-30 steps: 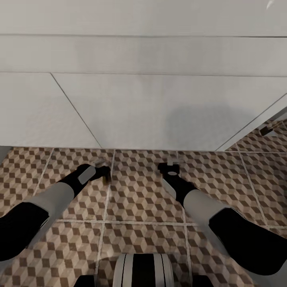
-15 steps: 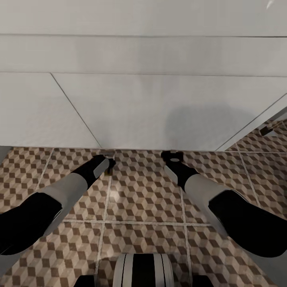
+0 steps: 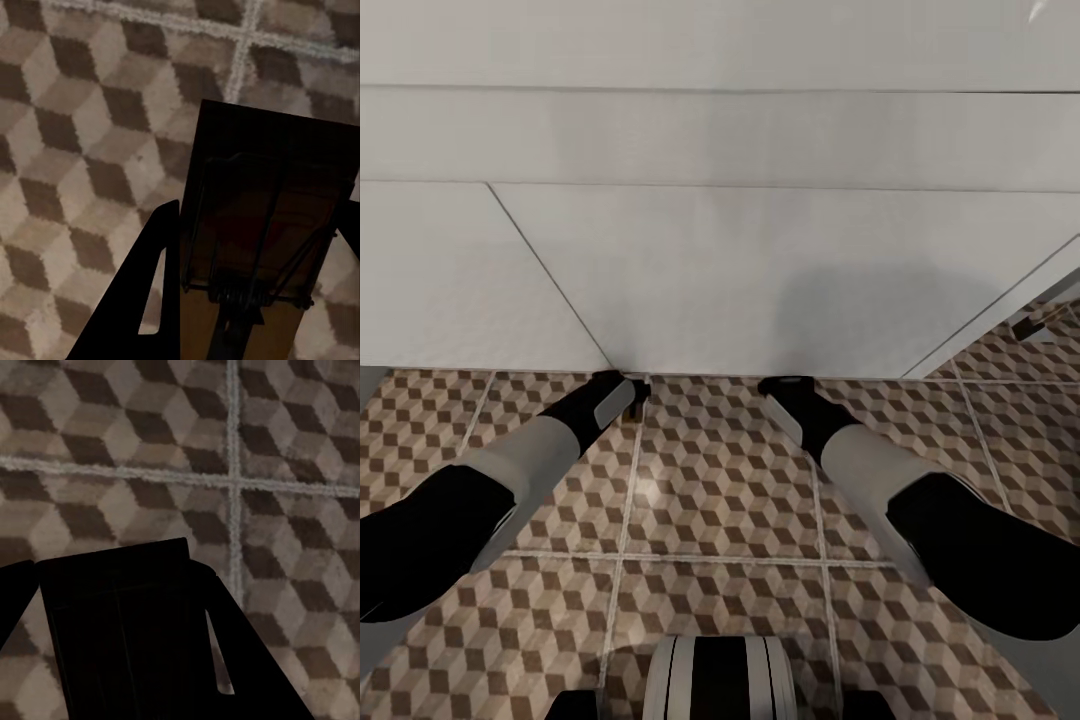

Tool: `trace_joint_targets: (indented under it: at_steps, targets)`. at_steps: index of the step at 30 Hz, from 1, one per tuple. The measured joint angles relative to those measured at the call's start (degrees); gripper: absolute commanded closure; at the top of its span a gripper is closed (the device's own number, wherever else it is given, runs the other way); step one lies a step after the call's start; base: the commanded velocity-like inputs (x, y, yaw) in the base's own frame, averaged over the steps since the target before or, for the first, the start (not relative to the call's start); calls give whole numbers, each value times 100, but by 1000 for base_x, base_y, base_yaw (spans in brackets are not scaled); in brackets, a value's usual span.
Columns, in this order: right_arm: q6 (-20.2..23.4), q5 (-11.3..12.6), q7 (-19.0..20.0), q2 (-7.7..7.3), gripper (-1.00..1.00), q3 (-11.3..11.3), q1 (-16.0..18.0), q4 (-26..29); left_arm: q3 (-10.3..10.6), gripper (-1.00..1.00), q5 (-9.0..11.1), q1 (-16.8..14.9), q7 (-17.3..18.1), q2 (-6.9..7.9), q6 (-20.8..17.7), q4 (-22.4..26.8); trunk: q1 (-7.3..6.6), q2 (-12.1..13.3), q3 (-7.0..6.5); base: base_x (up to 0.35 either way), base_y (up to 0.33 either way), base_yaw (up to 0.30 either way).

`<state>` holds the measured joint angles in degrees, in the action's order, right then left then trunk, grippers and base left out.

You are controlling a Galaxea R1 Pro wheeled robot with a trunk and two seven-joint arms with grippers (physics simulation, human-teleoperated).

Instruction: Take the four mousetraps from the cabinet in the bathroom and place them on the bathroom floor. Make sure all four end up on the same floor surface, and ensure that at least two of them are either under or directly next to the same bathroom sink.

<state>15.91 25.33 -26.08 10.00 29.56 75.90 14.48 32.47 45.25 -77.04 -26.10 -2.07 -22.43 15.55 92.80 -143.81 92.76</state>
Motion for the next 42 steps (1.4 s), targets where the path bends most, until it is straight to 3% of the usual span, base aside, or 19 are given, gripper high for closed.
trace_joint_targets:
  at_steps: [19, 23, 32, 42]
  targets:
    - [35, 5, -32, 0, 100, 16, -34, 72, 48, 100, 27, 27, 7, 17, -29, 21, 1, 0, 1, 0, 0, 0]
    - [-43, 82, -31, -4, 100, -9, -77, 189, 54, 100, 2, 103, 8, 41, -13, 145, 2, 0, 2, 0, 0, 0]
    - [-144, 190, -53, -22, 100, -36, -65, 143, 24, 100, -16, 113, 5, 60, 27, -69, 1, 0, 2, 15, 0, 0]
    - [-165, 133, -60, -3, 100, -25, -517, 386, 50, 100, -13, 340, 10, 72, 33, -72, 0, -1, 2, 143, 0, 0]
